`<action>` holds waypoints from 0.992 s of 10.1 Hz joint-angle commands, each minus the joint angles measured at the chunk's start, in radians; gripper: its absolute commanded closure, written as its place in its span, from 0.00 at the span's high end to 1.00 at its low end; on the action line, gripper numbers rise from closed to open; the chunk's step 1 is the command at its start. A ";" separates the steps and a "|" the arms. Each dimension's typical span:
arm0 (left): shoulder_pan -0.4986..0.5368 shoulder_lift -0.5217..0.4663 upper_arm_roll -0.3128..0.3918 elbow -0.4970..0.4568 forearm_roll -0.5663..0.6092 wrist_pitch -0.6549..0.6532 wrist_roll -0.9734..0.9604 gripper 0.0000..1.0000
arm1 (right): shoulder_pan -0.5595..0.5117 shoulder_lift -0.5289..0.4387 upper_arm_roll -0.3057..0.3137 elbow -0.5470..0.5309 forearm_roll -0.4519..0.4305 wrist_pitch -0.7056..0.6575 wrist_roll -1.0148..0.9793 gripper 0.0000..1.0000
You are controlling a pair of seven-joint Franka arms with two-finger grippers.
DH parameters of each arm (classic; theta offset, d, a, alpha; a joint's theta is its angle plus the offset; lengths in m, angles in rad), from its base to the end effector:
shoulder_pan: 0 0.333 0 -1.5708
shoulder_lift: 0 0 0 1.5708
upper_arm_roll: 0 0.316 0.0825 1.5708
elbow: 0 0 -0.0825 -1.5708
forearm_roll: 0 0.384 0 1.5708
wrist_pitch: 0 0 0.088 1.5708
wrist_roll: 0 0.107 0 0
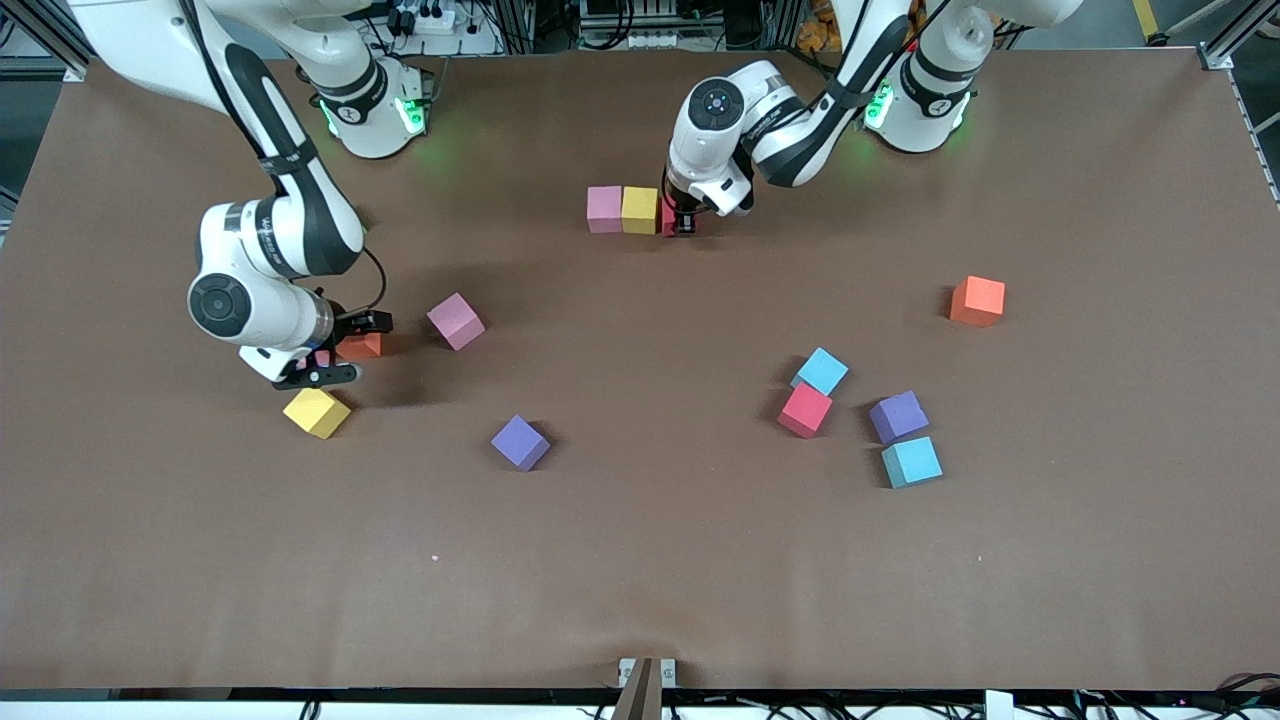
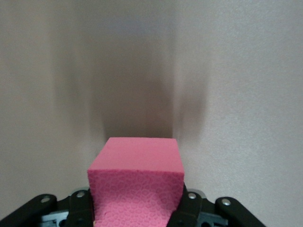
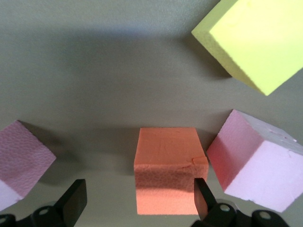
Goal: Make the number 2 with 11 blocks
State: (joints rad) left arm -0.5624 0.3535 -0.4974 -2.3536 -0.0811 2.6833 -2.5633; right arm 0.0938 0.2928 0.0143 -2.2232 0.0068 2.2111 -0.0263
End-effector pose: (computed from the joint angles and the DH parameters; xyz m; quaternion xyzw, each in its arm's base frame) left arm 0.2464 -0.4520 0.2000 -0.6918 -0.7150 0.0995 0.0179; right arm 0.5107 0.0558 0.2203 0.9863 0.0640 -0.1519 0.0017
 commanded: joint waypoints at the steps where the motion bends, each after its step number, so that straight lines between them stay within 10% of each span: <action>1: -0.002 0.012 -0.007 -0.007 -0.011 0.038 -0.012 0.13 | -0.038 0.006 0.006 -0.004 -0.043 0.022 -0.036 1.00; 10: -0.013 0.027 -0.007 0.004 -0.009 0.040 -0.012 0.15 | -0.057 0.065 0.009 -0.001 -0.033 0.024 -0.050 1.00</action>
State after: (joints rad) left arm -0.5685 0.3721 -0.5007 -2.3546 -0.0812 2.7066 -2.5633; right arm 0.0579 0.3442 0.0121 -2.2243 -0.0245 2.2277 -0.0668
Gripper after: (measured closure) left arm 0.441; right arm 0.000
